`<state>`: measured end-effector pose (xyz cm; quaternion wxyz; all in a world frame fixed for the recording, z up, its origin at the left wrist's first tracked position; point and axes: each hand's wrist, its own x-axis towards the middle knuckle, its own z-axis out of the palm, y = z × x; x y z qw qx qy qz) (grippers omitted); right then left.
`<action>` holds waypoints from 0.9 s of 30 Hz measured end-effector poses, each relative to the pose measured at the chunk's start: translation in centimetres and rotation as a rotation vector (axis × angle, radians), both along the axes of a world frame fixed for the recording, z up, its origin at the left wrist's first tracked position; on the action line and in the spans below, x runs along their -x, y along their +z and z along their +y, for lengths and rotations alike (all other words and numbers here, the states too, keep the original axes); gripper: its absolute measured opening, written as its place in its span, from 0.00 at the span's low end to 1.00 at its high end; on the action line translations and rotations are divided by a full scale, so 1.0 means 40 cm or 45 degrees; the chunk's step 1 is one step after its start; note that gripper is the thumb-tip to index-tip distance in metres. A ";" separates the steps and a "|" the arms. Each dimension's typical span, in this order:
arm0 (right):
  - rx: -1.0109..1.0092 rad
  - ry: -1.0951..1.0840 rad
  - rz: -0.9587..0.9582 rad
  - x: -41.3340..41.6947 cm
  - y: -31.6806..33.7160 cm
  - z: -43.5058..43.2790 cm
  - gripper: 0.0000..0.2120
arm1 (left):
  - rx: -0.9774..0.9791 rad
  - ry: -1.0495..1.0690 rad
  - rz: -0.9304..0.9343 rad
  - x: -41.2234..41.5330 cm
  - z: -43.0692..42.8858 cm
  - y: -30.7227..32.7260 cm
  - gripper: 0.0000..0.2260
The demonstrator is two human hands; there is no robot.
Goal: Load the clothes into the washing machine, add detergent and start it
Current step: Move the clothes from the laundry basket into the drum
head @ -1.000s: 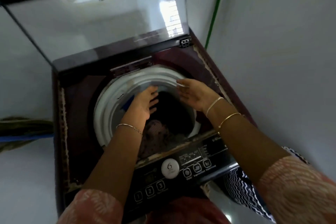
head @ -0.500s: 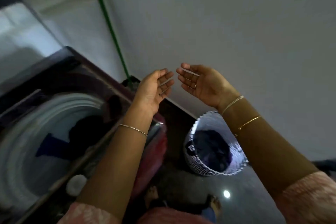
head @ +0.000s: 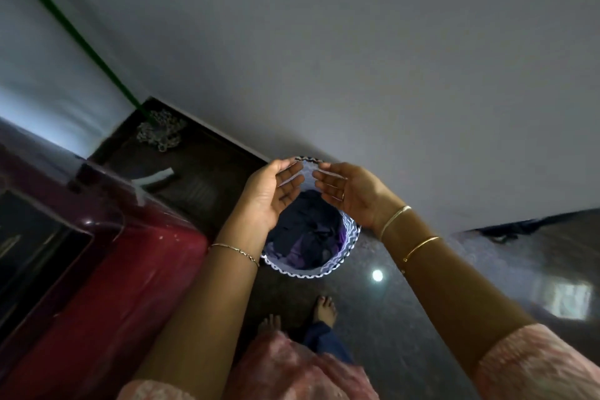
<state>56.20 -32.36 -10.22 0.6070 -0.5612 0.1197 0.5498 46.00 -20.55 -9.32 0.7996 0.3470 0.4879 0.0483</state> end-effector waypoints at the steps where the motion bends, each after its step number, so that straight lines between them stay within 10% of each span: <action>1: 0.041 -0.002 0.006 -0.016 -0.041 -0.011 0.08 | -0.003 -0.010 0.035 -0.016 -0.003 -0.030 0.06; 10: 0.594 -0.027 -0.179 -0.081 -0.521 0.031 0.04 | 0.143 -0.042 0.360 -0.092 0.047 -0.449 0.05; 15: 0.952 0.260 -0.343 -0.059 -0.978 0.067 0.30 | 0.134 -0.023 0.565 -0.105 0.078 -0.749 0.04; 27: 1.227 1.037 -0.830 -0.004 -1.178 0.064 0.14 | 0.247 0.029 0.761 -0.091 -0.001 -1.077 0.05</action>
